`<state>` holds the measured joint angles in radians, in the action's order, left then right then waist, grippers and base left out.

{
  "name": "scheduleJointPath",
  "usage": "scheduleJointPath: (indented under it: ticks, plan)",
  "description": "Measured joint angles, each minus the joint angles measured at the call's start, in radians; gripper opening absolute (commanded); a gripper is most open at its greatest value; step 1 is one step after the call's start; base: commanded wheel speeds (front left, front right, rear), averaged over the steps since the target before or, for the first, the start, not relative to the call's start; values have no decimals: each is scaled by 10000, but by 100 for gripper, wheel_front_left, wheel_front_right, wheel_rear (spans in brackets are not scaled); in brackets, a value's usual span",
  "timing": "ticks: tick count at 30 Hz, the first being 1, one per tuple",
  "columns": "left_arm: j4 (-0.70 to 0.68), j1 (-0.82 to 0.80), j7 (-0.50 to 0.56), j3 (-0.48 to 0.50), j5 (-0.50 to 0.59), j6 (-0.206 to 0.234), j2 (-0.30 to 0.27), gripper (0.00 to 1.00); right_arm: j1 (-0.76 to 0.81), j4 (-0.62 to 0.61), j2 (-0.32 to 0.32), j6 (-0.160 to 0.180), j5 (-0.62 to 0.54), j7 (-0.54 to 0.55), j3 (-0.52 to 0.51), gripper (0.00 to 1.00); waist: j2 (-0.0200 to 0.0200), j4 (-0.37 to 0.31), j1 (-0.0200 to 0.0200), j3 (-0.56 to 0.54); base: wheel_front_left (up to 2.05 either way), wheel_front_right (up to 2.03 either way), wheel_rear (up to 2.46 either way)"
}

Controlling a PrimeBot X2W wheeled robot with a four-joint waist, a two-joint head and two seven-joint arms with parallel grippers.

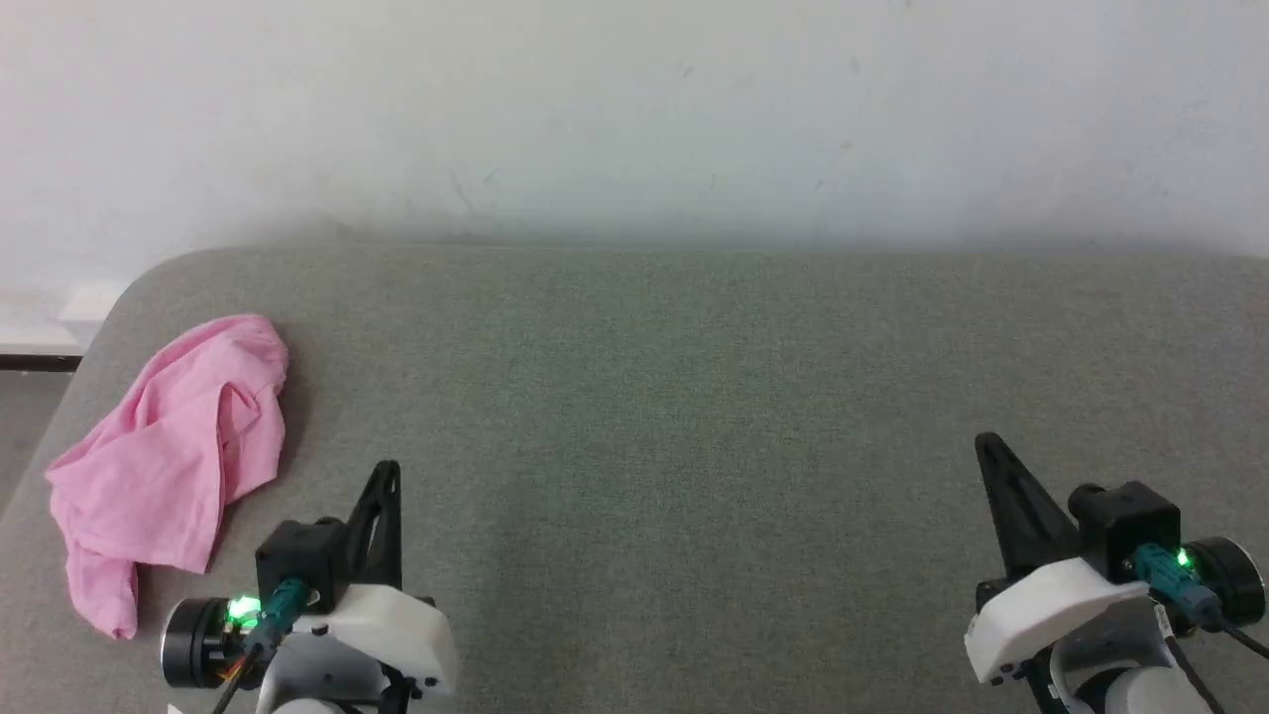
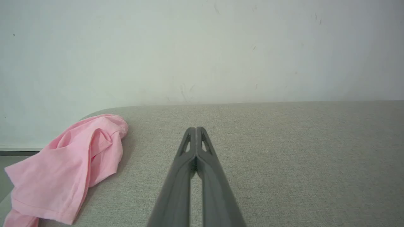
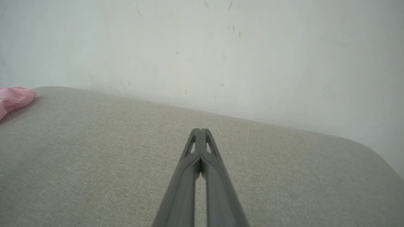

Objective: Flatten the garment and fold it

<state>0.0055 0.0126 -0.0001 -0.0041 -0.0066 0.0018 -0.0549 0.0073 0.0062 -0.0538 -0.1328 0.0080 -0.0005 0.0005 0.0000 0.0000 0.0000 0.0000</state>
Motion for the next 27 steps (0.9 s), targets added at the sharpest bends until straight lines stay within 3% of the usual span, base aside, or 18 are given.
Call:
scheduleJointPath:
  ticks: [27]
  plan:
    - [0,0,0,0,0,0,0,0,0,0,0,0,0,0,2,0,0,0,0,0,0,0,0]
